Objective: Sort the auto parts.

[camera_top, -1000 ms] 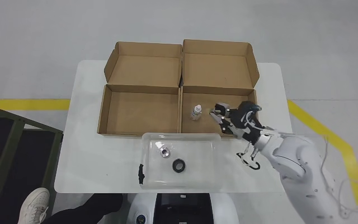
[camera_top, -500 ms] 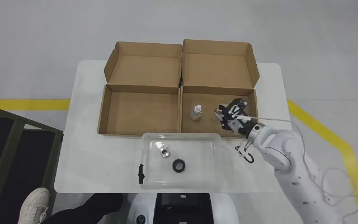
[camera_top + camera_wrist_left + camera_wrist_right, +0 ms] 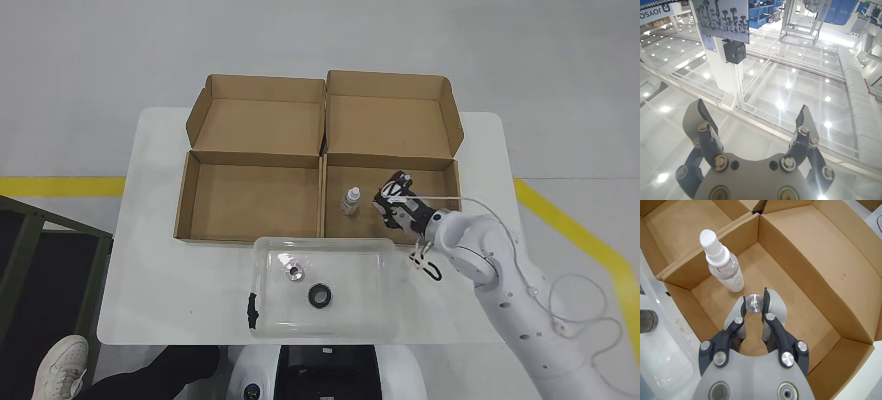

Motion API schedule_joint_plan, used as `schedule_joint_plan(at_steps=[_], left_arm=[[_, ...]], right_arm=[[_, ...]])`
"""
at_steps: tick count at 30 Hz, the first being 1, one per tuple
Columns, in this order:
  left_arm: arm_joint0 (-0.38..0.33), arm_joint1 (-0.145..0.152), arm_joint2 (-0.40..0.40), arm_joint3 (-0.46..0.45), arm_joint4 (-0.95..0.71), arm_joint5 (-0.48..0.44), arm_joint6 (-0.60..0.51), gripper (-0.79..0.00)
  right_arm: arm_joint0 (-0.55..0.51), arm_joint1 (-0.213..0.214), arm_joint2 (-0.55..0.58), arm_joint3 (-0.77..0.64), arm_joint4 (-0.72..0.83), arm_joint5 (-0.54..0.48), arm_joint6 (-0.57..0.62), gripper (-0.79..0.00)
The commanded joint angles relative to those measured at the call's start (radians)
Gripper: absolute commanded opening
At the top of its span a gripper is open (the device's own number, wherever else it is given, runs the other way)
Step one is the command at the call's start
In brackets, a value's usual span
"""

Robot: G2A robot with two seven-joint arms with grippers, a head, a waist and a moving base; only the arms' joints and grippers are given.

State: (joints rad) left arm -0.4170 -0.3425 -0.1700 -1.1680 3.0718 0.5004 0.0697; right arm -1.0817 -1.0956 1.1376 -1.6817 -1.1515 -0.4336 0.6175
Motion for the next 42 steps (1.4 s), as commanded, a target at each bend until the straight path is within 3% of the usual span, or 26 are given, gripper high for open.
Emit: schedule_joint_plan(at_steps=[1,12,13,16,18,23,33,36,42], left_arm=[[0.000,0.000,0.000,0.000,0.000,0.000,0.000,0.000],[0.000,0.000,0.000,0.000,0.000,0.000,0.000,0.000],[0.000,0.000,0.000,0.000,0.000,0.000,0.000,0.000],[0.000,0.000,0.000,0.000,0.000,0.000,0.000,0.000],[0.000,0.000,0.000,0.000,0.000,0.000,0.000,0.000],[0.000,0.000,0.000,0.000,0.000,0.000,0.000,0.000],[0.000,0.000,0.000,0.000,0.000,0.000,0.000,0.000],[0.000,0.000,0.000,0.000,0.000,0.000,0.000,0.000],[0.000,0.000,0.000,0.000,0.000,0.000,0.000,0.000]], right_arm=[[0.013,-0.003,-0.013,0.014,0.001,0.003,0.010,-0.785],[0.077,-0.020,-0.074,0.073,-0.017,0.022,0.052,-0.785],[0.079,-0.021,-0.077,0.076,-0.018,0.023,0.054,-0.770],[0.088,-0.024,-0.084,0.089,-0.020,0.029,0.058,-0.597],[0.093,-0.026,-0.088,0.096,-0.019,0.031,0.061,-0.533],[0.101,-0.030,-0.095,0.107,-0.019,0.035,0.066,-0.514],[0.085,-0.029,-0.083,0.051,-0.026,0.036,0.076,-0.397],[0.060,-0.023,-0.058,-0.011,-0.042,0.039,0.086,-0.286],[-0.005,-0.008,0.003,-0.139,-0.022,0.002,0.111,-0.200]])
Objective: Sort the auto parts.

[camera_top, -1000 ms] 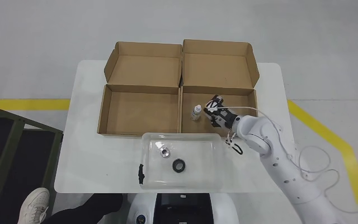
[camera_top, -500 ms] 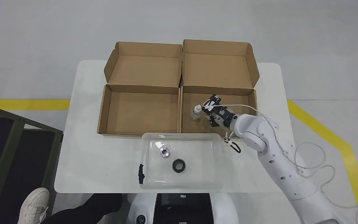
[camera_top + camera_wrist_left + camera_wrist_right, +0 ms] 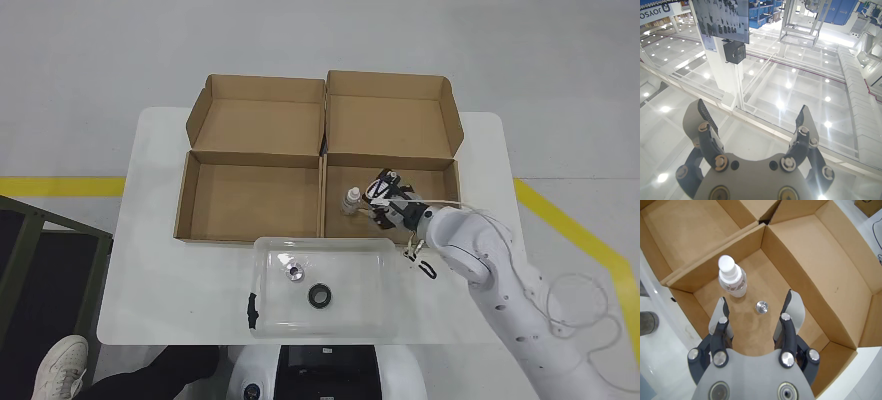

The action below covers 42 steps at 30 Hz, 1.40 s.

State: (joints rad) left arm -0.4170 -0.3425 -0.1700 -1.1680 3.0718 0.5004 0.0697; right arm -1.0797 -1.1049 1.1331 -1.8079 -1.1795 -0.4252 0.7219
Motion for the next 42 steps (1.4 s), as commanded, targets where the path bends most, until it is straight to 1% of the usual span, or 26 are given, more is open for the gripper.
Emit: schedule_joint_plan(at_steps=[1,2,3,6,13,19,23,27,31,35,42], left_arm=[[0.000,0.000,0.000,0.000,0.000,0.000,0.000,0.000],[0.000,0.000,0.000,0.000,0.000,0.000,0.000,0.000],[0.000,0.000,0.000,0.000,0.000,0.000,0.000,0.000],[0.000,0.000,0.000,0.000,0.000,0.000,0.000,0.000],[0.000,0.000,0.000,0.000,0.000,0.000,0.000,0.000],[0.000,0.000,0.000,0.000,0.000,0.000,0.000,0.000],[0.000,0.000,0.000,0.000,0.000,0.000,0.000,0.000],[0.000,0.000,0.000,0.000,0.000,0.000,0.000,0.000],[0.000,0.000,0.000,0.000,0.000,0.000,0.000,0.000],[0.000,0.000,0.000,0.000,0.000,0.000,0.000,0.000],[0.000,0.000,0.000,0.000,0.000,0.000,0.000,0.000]], right_arm=[[-0.016,0.004,0.015,-0.033,0.014,-0.018,0.016,-0.175],[-0.026,0.006,0.022,-0.053,0.031,-0.033,0.022,-0.163],[-0.035,0.008,0.030,-0.070,0.051,-0.049,0.029,-0.126],[-0.064,0.015,0.051,-0.122,0.082,-0.088,0.056,-0.102],[-0.164,0.034,0.089,-0.242,0.165,-0.191,0.103,-0.102],[-0.250,0.050,0.107,-0.345,0.169,-0.280,0.106,-0.074],[-0.287,0.057,0.103,-0.367,0.154,-0.313,0.090,-0.077],[-0.306,0.060,0.067,-0.381,0.118,-0.357,0.064,-0.080],[-0.316,0.061,0.021,-0.380,0.061,-0.381,0.037,-0.086],[-0.312,0.060,-0.017,-0.362,0.007,-0.380,0.002,-0.089],[-0.293,0.057,-0.068,-0.317,-0.077,-0.374,-0.059,-0.117]])
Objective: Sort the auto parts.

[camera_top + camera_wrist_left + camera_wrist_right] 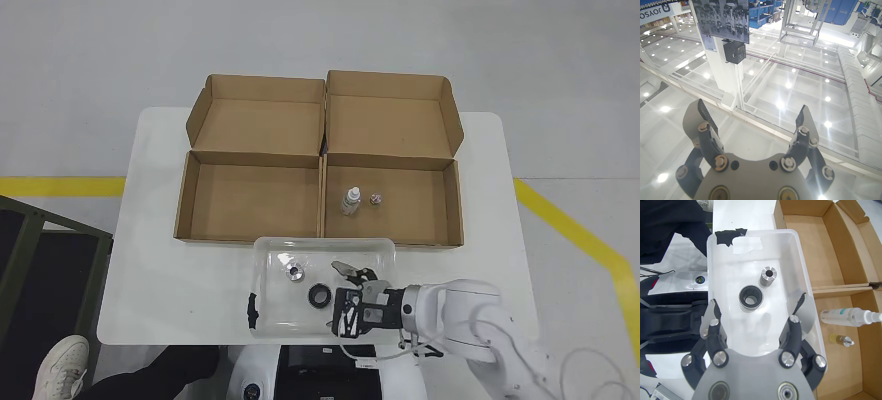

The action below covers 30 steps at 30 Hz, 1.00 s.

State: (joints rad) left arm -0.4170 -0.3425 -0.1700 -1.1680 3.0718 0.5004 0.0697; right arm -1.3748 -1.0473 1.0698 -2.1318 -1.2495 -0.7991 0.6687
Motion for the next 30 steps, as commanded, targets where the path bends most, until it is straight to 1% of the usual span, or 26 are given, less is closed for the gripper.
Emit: schedule_joint_plan(at_steps=[1,8,11,17,21,23,25,26,27,30], left_arm=[[0.000,0.000,0.000,0.000,0.000,0.000,0.000,0.000],[0.000,0.000,0.000,0.000,0.000,0.000,0.000,0.000],[0.000,0.000,0.000,0.000,0.000,0.000,0.000,0.000],[0.000,0.000,0.000,0.000,0.000,0.000,0.000,0.000],[0.000,0.000,0.000,0.000,0.000,0.000,0.000,0.000],[0.000,0.000,0.000,0.000,0.000,0.000,0.000,0.000],[0.000,0.000,0.000,0.000,0.000,0.000,0.000,0.000],[0.000,0.000,0.000,0.000,0.000,0.000,0.000,0.000],[0.000,0.000,0.000,0.000,0.000,0.000,0.000,0.000],[0.000,0.000,0.000,0.000,0.000,0.000,0.000,0.000]], right_arm=[[0.006,-0.001,-0.012,0.015,-0.017,0.001,-0.013,-0.117],[0.045,-0.008,-0.065,0.082,-0.058,0.010,-0.044,-0.135],[0.067,-0.013,-0.091,0.116,-0.064,0.018,-0.049,-0.154],[0.107,-0.023,-0.137,0.168,-0.073,0.040,-0.057,-0.154],[0.125,-0.029,-0.158,0.200,-0.070,0.054,-0.062,-0.169],[0.134,-0.032,-0.166,0.215,-0.068,0.059,-0.062,-0.194],[0.142,-0.034,-0.174,0.229,-0.066,0.063,-0.062,-0.243],[0.147,-0.035,-0.178,0.235,-0.066,0.066,-0.062,-0.243],[0.150,-0.036,-0.182,0.240,-0.065,0.068,-0.062,-0.268],[0.159,-0.039,-0.192,0.254,-0.066,0.071,-0.062,-0.296]])
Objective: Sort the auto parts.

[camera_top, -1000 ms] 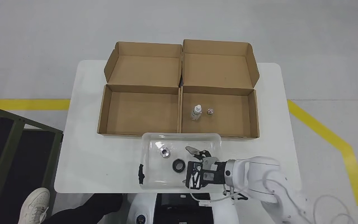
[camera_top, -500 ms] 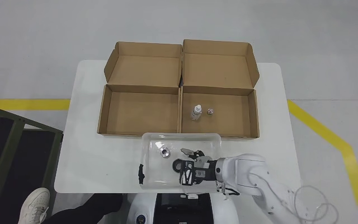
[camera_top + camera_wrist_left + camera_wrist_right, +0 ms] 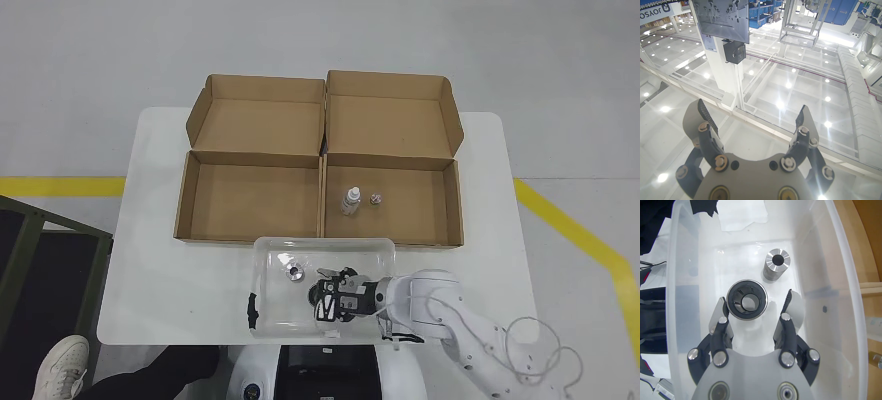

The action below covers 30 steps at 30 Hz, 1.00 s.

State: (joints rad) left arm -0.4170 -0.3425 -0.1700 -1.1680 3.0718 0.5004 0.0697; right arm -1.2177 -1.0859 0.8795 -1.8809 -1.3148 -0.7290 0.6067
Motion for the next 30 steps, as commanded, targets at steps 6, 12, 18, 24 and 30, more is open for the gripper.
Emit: schedule_joint_plan(at_steps=[6,12,18,24,30], left_arm=[[0.000,0.000,0.000,0.000,0.000,0.000,0.000,0.000],[0.000,0.000,0.000,0.000,0.000,0.000,0.000,0.000],[0.000,0.000,0.000,0.000,0.000,0.000,0.000,0.000],[0.000,0.000,0.000,0.000,0.000,0.000,0.000,0.000],[0.000,0.000,0.000,0.000,0.000,0.000,0.000,0.000]], right_arm=[[0.012,-0.003,-0.013,0.013,0.000,0.003,-0.001,-0.406],[0.012,-0.003,-0.016,0.013,0.010,-0.005,-0.011,-0.520],[0.011,-0.001,-0.003,-0.001,0.025,-0.004,-0.020,-0.782],[-0.008,0.007,0.033,-0.065,0.058,-0.001,-0.018,-0.785],[-0.025,0.014,0.062,-0.121,0.135,-0.018,-0.026,-0.785]])
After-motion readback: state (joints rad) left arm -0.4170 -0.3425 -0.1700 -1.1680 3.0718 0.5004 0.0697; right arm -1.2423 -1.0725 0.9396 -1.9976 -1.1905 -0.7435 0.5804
